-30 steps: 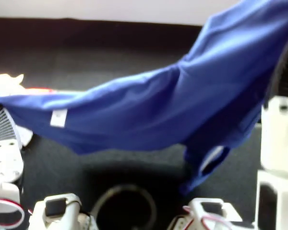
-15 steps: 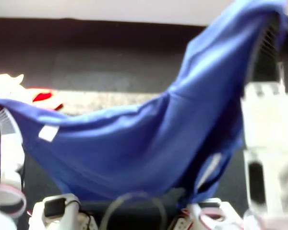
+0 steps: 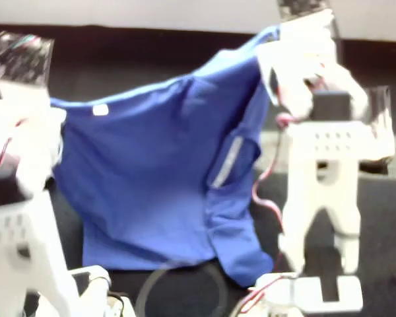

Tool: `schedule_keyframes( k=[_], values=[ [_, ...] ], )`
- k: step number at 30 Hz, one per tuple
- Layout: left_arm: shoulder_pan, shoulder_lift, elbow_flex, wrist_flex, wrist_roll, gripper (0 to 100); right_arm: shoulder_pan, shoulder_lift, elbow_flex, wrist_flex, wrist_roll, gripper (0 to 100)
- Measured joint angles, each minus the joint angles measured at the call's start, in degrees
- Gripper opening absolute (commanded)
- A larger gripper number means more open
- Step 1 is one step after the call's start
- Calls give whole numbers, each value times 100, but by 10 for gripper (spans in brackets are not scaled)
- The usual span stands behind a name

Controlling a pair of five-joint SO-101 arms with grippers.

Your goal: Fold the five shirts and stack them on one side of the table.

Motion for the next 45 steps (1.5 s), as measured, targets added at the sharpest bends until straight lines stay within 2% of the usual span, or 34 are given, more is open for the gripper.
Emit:
schedule_keyframes(
  k=[5,15,19,22,28,36,40,45],
  values=[
    [-9,1503,-492,-273,0,9,0,985,-105,-765,0,7],
    [-9,4246,-1714,-308,97,9,-105,2866,-299,-888,0,7],
    [-9,4396,-1785,-308,202,9,-105,2919,-308,-879,0,7],
    [-9,4404,-1846,-123,202,9,-105,2919,-308,-422,0,7],
    [53,4404,-1846,1046,202,9,-281,2910,-308,1160,0,7],
    [114,4404,-1846,2444,202,9,-492,2620,-308,2523,0,7],
    [53,4404,-1837,2681,202,9,-879,2242,-88,2664,-123,7],
    [-281,4396,-1116,2646,-114,9,-1327,1363,1538,1987,-211,7]
  ],
)
